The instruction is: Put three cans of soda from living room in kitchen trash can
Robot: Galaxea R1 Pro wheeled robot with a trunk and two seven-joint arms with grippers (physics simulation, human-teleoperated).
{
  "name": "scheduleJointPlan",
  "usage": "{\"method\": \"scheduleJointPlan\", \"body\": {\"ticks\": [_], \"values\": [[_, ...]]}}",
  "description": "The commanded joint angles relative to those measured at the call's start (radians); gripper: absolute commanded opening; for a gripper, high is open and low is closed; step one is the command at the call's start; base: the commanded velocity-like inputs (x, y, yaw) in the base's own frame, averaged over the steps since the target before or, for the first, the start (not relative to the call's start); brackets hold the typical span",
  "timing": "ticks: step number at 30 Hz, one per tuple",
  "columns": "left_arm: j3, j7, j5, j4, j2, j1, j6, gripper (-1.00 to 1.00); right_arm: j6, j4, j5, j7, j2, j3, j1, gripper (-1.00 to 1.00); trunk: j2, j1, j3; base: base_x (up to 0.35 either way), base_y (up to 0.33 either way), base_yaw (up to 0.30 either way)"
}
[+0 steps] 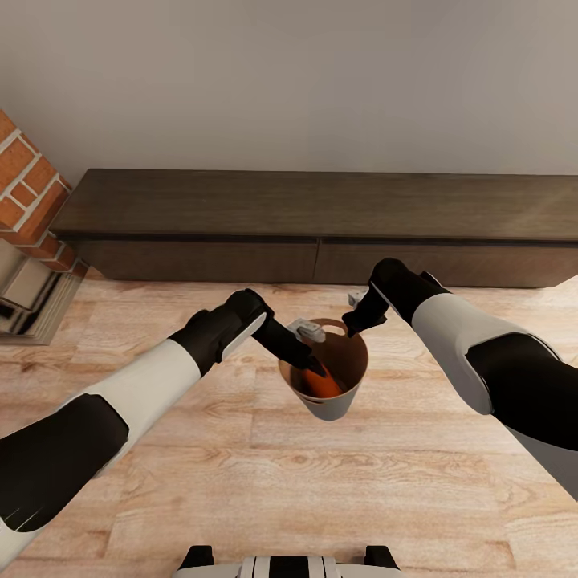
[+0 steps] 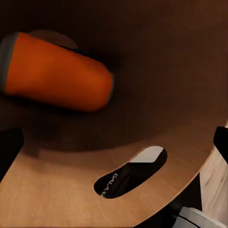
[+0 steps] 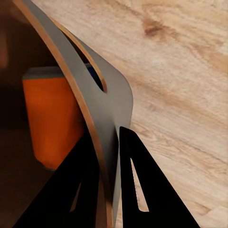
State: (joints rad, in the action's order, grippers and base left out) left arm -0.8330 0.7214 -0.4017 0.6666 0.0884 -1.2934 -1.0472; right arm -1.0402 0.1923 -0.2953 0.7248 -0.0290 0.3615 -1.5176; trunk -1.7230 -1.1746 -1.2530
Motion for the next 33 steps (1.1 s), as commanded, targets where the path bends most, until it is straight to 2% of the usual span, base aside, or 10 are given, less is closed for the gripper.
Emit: {"method": "scheduleJointPlan", "body": {"ticks": [1,8,13,18,22,24,25,27,28,33], "values": [[0.000,0.000,0.000,0.002,0.000,0.000,0.000,1.00,-0.007,-0.001,0.016,0.005,0.000,-0.006,0.000,-1.00,0.000,0.000,0.000,0.000,0.000,0.000],[0.005,0.009,-0.007,0.131,-0.017,0.002,0.000,1.00,-0.007,-0.001,0.016,0.005,0.001,-0.017,0.000,-1.00,0.000,0.000,0.000,0.000,0.000,0.000],[0.011,0.055,-0.011,0.256,-0.111,0.003,0.000,1.00,-0.007,-0.001,0.016,0.005,0.005,-0.021,0.000,-1.00,0.000,0.000,0.000,0.000,0.000,0.000],[0.019,0.086,-0.018,0.304,-0.190,0.003,0.000,1.00,-0.007,-0.001,0.016,0.005,0.008,-0.021,0.000,-1.00,0.000,0.000,0.000,0.000,0.000,0.000],[0.062,0.174,-0.033,0.383,-0.307,0.003,0.000,1.00,-0.007,-0.001,0.016,0.005,0.012,-0.020,0.000,-1.00,0.000,0.000,0.000,0.000,0.000,0.000],[0.130,0.237,-0.038,0.424,-0.398,0.003,0.000,1.00,-0.007,-0.001,0.016,0.005,0.015,-0.020,0.000,-1.00,0.000,0.000,0.000,0.000,0.000,0.000],[0.190,0.290,-0.039,0.444,-0.468,0.005,0.000,1.00,-0.007,-0.001,0.015,0.005,0.018,-0.020,0.000,-1.00,0.000,0.000,0.000,0.000,0.000,0.000],[0.237,0.339,-0.039,0.451,-0.527,0.029,0.000,1.00,-0.007,-0.001,0.015,0.005,0.032,-0.019,0.000,-1.00,0.000,0.000,0.000,0.000,0.000,0.000],[0.299,0.361,-0.036,0.454,-0.567,0.070,0.000,1.00,-0.007,-0.002,0.016,0.006,0.058,-0.019,0.000,-1.00,0.000,0.000,0.000,0.000,0.000,0.000],[0.489,0.315,-0.029,0.455,-0.597,0.195,0.000,1.00,-0.007,-0.013,0.017,0.007,0.152,-0.027,0.001,-1.00,0.000,0.000,0.000,0.000,0.000,0.000]]}}
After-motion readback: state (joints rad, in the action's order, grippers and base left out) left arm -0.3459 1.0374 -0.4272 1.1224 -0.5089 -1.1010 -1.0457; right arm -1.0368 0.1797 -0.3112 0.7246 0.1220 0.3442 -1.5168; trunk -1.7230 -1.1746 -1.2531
